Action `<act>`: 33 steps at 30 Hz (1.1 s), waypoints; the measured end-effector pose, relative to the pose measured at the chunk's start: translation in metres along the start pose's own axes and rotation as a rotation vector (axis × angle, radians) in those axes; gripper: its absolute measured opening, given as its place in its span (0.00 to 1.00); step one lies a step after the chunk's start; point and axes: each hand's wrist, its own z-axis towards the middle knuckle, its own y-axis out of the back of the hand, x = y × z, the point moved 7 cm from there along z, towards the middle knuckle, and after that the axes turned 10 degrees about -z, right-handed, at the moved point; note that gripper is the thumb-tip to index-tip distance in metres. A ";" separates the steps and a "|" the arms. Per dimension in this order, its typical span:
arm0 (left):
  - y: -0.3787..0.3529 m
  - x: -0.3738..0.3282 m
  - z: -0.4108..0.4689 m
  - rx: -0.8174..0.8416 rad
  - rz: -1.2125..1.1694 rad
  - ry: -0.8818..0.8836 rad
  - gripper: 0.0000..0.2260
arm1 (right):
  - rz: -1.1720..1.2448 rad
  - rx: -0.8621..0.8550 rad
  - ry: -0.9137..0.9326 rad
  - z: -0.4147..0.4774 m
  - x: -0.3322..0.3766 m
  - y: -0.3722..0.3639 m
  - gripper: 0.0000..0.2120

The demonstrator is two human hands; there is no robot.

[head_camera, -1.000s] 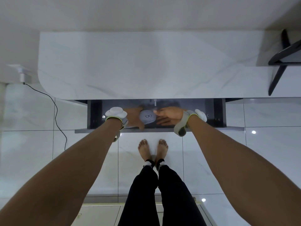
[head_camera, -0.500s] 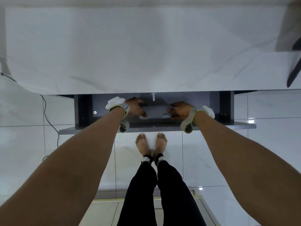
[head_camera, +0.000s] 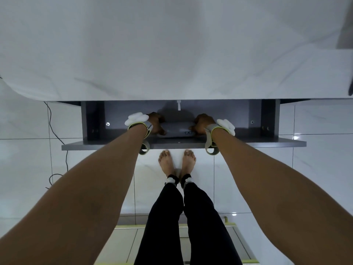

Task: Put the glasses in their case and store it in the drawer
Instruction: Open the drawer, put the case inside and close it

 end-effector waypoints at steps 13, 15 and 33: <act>0.031 -0.048 -0.101 -0.046 -0.146 -0.054 0.15 | 0.025 0.060 0.207 -0.106 0.006 0.037 0.23; 0.030 -0.049 -0.123 0.019 -0.277 -0.071 0.15 | -0.027 0.146 0.270 -0.127 0.005 0.038 0.30; 0.060 -0.062 -0.145 -0.476 0.401 -0.351 0.16 | -0.606 -0.620 0.339 -0.145 0.032 0.064 0.27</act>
